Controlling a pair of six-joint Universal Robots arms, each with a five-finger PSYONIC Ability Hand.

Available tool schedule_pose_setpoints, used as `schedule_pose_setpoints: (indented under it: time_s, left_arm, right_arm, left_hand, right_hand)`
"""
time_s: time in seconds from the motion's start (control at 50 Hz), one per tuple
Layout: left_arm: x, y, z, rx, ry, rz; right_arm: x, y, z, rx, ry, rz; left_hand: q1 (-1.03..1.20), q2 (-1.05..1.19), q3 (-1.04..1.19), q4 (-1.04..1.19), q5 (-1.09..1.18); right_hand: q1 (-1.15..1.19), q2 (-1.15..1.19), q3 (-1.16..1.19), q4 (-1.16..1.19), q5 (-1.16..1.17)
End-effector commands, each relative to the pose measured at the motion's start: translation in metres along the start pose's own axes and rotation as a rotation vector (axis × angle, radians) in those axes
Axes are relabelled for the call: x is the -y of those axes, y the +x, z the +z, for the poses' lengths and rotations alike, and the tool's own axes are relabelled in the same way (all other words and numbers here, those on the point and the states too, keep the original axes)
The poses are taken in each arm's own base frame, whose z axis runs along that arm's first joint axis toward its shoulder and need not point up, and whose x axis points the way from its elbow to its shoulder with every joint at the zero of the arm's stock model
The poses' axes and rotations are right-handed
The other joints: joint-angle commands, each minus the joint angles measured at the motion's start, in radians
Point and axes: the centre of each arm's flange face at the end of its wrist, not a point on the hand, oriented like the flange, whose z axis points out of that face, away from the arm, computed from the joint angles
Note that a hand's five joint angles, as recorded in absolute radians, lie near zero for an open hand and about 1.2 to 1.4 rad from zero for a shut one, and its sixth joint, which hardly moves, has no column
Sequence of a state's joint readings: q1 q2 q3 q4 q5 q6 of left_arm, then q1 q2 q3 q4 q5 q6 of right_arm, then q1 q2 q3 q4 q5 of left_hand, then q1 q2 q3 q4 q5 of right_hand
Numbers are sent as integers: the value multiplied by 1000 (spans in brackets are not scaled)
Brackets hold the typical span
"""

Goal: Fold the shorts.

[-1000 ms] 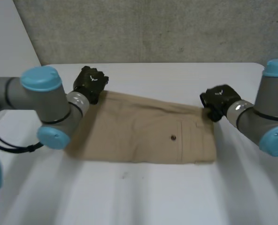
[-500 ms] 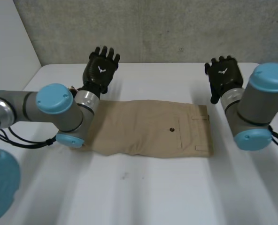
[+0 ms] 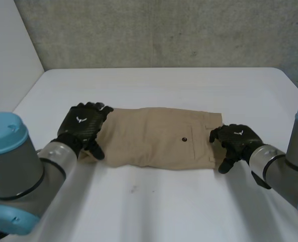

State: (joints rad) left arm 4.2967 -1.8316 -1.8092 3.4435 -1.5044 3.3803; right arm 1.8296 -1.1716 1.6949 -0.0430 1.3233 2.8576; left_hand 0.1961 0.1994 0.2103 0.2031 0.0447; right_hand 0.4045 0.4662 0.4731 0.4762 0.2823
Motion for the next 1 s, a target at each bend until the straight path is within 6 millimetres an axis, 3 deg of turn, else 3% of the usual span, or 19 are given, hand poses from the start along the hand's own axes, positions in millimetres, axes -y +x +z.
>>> schedule_pose_setpoints:
  time_s: [0.02,0.2,0.22,0.28,0.34,0.44,0.48,0.54,0.66,0.72,0.76,0.82,0.86,0.9,0.92,0.98,1.0]
  left_arm:
    - [-5,-8,-11,26,-14,-6]
    - [-9,-11,-11,38,-30,-10]
    - [-8,-12,-10,38,-28,-10]
    - [-9,-11,-11,36,-29,-10]
    - [-8,-10,-11,34,-27,-8]
    - [-5,-10,-13,37,-22,-8]
    - [-3,-12,-13,42,-13,-8]
    - [-1,-14,-14,46,-8,-8]
    - [0,-16,-14,54,-7,-9]
    - [-3,-16,-15,55,-18,-11]
    - [-4,-16,-15,53,-18,-11]
    - [-4,-14,-17,50,-18,-10]
    - [-3,-13,-18,46,-17,-9]
    - [-2,-12,-19,45,-13,-8]
    - [0,-12,-20,45,-6,-7]
    - [1,-13,-20,46,-2,-7]
    - [2,-12,-20,44,0,-7]
  right_arm:
    - [-15,2,19,1,26,-7]
    - [-25,10,36,-28,41,-19]
    - [-24,11,37,-33,41,-21]
    - [-23,16,36,-58,45,-18]
    - [-20,38,30,-137,42,3]
    - [7,75,11,-254,110,-2]
    - [9,82,9,-276,114,-4]
    - [5,116,1,-358,60,-52]
    - [9,137,-7,-397,-26,-190]
    - [27,124,-4,-363,9,-254]
    - [58,88,1,-289,119,-271]
    - [78,60,2,-220,195,-266]
    - [91,25,2,-132,256,-275]
    - [95,-2,1,-61,288,-294]
    - [93,-34,0,29,306,-322]
    - [80,-82,-4,189,303,-359]
    - [68,-107,-8,288,293,-376]
  left_hand:
    - [15,11,0,7,-9]
    - [15,11,0,7,-9]
    - [12,8,-3,5,-12]
    - [9,5,-6,2,-15]
    - [12,8,-3,5,-12]
    - [9,5,-6,2,-15]
    - [6,2,-8,-1,-17]
    - [3,-1,-11,-4,-20]
    - [3,-1,-11,-4,-20]
    - [0,-4,-14,-7,-23]
    - [3,-1,-11,-4,-20]
    - [3,-1,-11,-4,-20]
    - [3,-1,-11,-4,-20]
    - [3,-1,-11,-4,-20]
    - [3,-1,-11,-4,-20]
    - [3,-1,-11,-4,-20]
    - [0,-4,-14,-7,-23]
  right_hand:
    - [250,188,181,178,198]
    - [769,707,700,697,717]
    - [990,928,921,918,937]
    - [992,930,923,920,939]
    - [992,930,923,920,939]
    - [992,930,923,920,939]
    - [992,930,923,920,939]
    - [992,930,923,920,939]
    - [992,930,923,920,939]
    - [992,930,923,920,939]
    - [992,930,923,920,939]
    - [992,930,923,920,939]
    - [992,930,923,920,939]
    - [992,930,923,920,939]
    - [992,930,923,920,939]
    - [992,930,923,920,939]
    - [992,930,923,920,939]
